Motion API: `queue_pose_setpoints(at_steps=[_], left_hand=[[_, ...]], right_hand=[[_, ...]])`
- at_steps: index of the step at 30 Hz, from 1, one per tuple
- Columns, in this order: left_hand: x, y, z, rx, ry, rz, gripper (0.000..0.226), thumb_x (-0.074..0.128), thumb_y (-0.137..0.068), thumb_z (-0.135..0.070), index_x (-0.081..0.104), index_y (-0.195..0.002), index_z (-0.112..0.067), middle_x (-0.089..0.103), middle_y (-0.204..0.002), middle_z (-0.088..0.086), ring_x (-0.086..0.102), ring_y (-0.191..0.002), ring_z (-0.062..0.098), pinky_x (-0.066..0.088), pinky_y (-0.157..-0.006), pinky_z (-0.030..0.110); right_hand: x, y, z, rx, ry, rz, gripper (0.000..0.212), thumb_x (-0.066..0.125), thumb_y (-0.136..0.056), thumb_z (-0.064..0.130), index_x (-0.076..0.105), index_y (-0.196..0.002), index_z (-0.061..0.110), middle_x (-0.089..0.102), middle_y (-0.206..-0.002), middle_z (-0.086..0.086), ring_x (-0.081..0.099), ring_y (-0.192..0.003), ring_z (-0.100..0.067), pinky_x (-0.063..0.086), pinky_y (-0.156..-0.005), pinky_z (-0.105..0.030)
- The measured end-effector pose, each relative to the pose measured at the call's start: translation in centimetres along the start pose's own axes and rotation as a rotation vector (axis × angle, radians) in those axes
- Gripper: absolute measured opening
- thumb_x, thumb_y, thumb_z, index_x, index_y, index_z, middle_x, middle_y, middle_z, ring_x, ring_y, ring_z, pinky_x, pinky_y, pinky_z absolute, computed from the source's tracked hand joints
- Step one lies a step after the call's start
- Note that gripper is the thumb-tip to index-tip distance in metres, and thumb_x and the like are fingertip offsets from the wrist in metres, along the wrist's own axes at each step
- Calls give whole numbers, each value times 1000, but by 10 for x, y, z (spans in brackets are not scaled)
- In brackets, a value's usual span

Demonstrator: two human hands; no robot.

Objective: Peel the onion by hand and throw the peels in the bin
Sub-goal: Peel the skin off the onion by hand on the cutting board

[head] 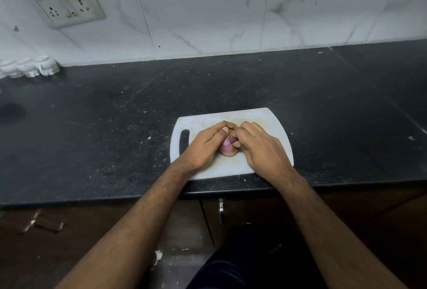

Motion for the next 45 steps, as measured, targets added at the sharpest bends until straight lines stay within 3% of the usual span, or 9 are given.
queue_pose_setpoints(at_steps=[7, 12, 21, 24, 30, 35, 41, 45], left_hand=[[1, 0, 0, -13, 4, 8, 31, 37, -115, -19, 67, -123, -14, 74, -119, 5, 67, -118, 18, 48, -109, 29], [3, 0, -2, -3, -22, 25, 36, 37, -113, -30, 65, -125, -12, 74, -118, 7, 67, -119, 24, 47, -113, 43], [1, 2, -2, -3, -58, -2, 35, 37, -116, -26, 67, -125, -12, 73, -119, 1, 67, -118, 16, 49, -110, 35], [1, 2, -1, -9, -55, -4, 38, 36, -115, -32, 67, -125, -14, 73, -120, 1, 66, -120, 18, 48, -113, 41], [1, 3, -1, -27, -61, -10, 41, 36, -112, -39, 67, -126, -17, 73, -122, 0, 66, -122, 17, 46, -115, 48], [3, 4, -2, -9, -71, 7, 38, 36, -114, -36, 67, -126, -17, 74, -120, -1, 66, -121, 18, 48, -113, 45], [5, 2, -2, -6, -86, 4, 36, 34, -116, -30, 65, -127, -15, 73, -117, 0, 67, -116, 14, 49, -108, 33], [7, 1, -1, -16, -63, 14, 39, 35, -113, -38, 65, -126, -17, 73, -118, 1, 67, -118, 17, 48, -112, 41]], right_hand=[[1, 1, -4, 24, -126, 36, 12, 55, -99, 18, 54, -105, 27, 51, -103, 13, 48, -95, -10, 51, -59, -37], [0, 0, -7, 53, -214, 38, 6, 53, -104, 24, 54, -106, 29, 47, -103, 18, 46, -95, -3, 52, -67, -34], [-6, 4, -15, 110, -452, -65, 15, 55, -104, 27, 62, -117, 29, 60, -109, 21, 62, -98, -4, 54, -81, -31], [-6, 5, -17, 123, -489, -79, 21, 67, -97, 29, 72, -118, 29, 62, -104, 19, 64, -93, -6, 52, -75, -24], [-11, 6, -17, 79, -493, -135, 9, 79, -88, 24, 77, -97, 23, 66, -96, 18, 67, -93, -7, 56, -75, -34], [-12, 5, -14, 88, -465, -97, 9, 76, -91, 23, 72, -96, 30, 63, -98, 20, 64, -93, -6, 55, -76, -32], [-6, 3, -10, 83, -378, -18, 9, 62, -99, 26, 65, -103, 34, 57, -105, 19, 61, -88, -4, 49, -74, -23], [-2, 0, -14, 117, -446, 25, 10, 61, -100, 25, 63, -101, 35, 56, -104, 19, 60, -89, -7, 50, -74, -30]])
Point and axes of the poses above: each hand's wrist, its own y-axis away from the middle knuckle, its own x-axis out of the palm, z = x × y, the point moved 8 cm from there along -y, towards the middle knuckle
